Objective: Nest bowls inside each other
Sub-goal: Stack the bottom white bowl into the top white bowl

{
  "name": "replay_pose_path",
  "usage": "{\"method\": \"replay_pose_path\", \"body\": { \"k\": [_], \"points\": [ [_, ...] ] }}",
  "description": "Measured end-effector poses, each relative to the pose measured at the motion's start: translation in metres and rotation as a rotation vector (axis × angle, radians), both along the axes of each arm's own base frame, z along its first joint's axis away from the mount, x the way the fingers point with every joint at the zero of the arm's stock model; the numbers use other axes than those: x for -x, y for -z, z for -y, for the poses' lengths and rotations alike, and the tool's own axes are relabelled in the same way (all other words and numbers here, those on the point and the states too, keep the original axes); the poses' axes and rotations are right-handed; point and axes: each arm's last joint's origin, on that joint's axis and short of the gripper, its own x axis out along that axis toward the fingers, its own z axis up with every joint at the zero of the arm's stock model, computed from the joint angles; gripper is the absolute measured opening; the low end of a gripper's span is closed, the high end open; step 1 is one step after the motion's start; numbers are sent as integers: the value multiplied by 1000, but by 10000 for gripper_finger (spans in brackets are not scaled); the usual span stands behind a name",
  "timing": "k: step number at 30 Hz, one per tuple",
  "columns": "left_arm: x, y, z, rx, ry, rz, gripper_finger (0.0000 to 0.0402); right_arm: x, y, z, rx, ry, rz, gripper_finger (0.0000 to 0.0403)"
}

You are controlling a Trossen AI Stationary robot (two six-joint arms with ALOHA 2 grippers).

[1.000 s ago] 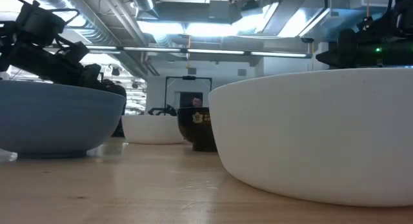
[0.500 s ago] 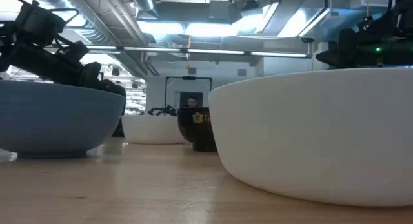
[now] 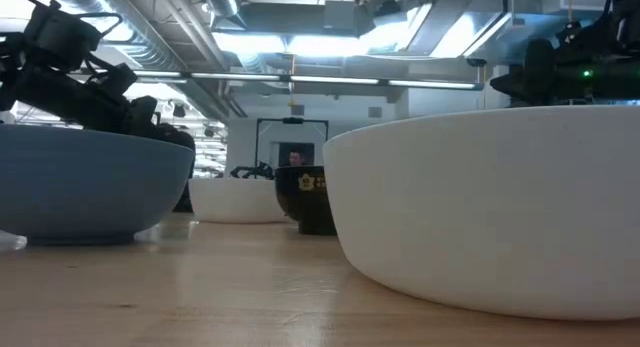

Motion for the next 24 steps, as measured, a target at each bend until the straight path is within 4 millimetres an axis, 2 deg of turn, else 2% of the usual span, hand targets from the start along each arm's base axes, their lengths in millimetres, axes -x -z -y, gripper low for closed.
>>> {"method": "replay_pose_path", "body": {
  "k": [3,10,15,24],
  "points": [
    [0,0,0,0,0,-1,80,0,-1,-1,-40,-42,50,65],
    [0,0,0,0,0,0,80,-3,-4,-5,-49,-219,41,65],
    [0,0,0,0,0,-1,80,-3,-27,-8,-25,-266,-23,65],
    [0,0,0,-1,-1,-1,80,-3,-76,-11,-146,-319,-219,65]
  ]
}}
